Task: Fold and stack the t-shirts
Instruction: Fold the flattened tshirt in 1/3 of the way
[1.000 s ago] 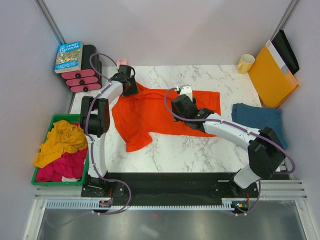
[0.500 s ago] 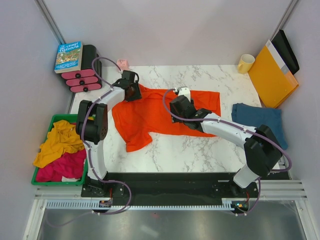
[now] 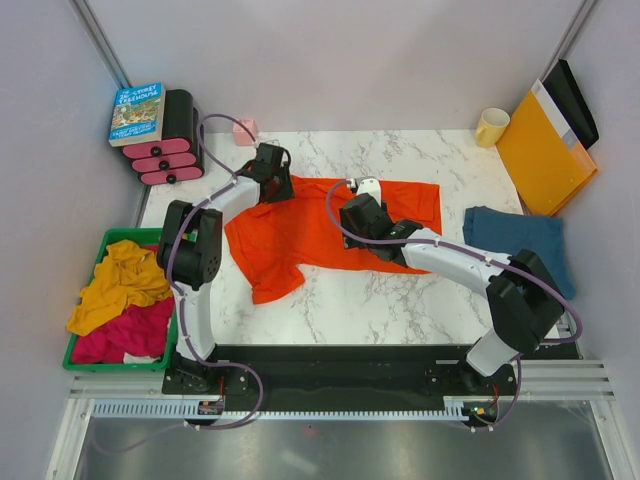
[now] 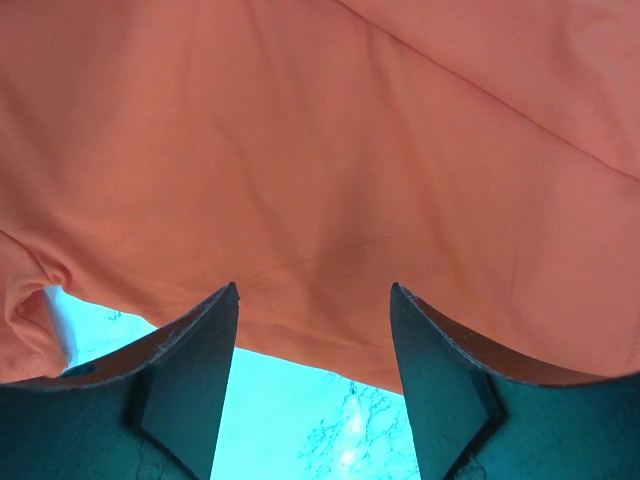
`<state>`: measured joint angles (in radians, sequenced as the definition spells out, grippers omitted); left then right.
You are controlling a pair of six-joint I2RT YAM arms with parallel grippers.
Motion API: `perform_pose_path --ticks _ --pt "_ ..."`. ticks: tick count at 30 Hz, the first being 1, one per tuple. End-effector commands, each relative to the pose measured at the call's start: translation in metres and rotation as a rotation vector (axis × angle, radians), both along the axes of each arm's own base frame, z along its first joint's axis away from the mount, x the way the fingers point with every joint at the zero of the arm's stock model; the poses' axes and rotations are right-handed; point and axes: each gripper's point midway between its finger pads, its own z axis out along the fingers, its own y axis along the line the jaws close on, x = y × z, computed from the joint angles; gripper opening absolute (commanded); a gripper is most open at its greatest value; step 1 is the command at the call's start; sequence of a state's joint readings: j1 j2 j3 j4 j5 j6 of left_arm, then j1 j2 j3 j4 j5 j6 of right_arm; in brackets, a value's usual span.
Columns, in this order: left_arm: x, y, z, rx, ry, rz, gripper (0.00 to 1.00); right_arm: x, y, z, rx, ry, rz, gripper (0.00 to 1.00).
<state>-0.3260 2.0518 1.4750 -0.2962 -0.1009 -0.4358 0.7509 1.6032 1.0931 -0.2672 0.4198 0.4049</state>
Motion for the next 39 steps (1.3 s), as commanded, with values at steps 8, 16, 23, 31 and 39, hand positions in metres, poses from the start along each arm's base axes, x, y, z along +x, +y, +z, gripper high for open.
perform_pose_path --ticks 8,16,23,31,39 --pt "0.052 0.018 0.022 0.025 -0.079 0.060 0.48 0.003 -0.002 0.009 0.001 -0.040 -0.011 0.70" --pt "0.073 0.056 0.019 0.063 -0.082 0.116 0.49 0.004 -0.003 0.005 -0.013 -0.035 -0.009 0.70" --pt "0.086 0.087 0.027 0.010 -0.089 0.177 0.50 0.003 -0.006 0.002 -0.031 -0.030 -0.012 0.70" --pt "0.078 0.064 0.101 -0.057 -0.209 0.161 0.55 0.002 -0.001 0.007 0.003 -0.028 -0.005 0.70" --pt "0.011 0.005 0.081 -0.064 -0.163 0.059 0.51 0.000 0.003 0.010 0.050 -0.031 -0.004 0.70"
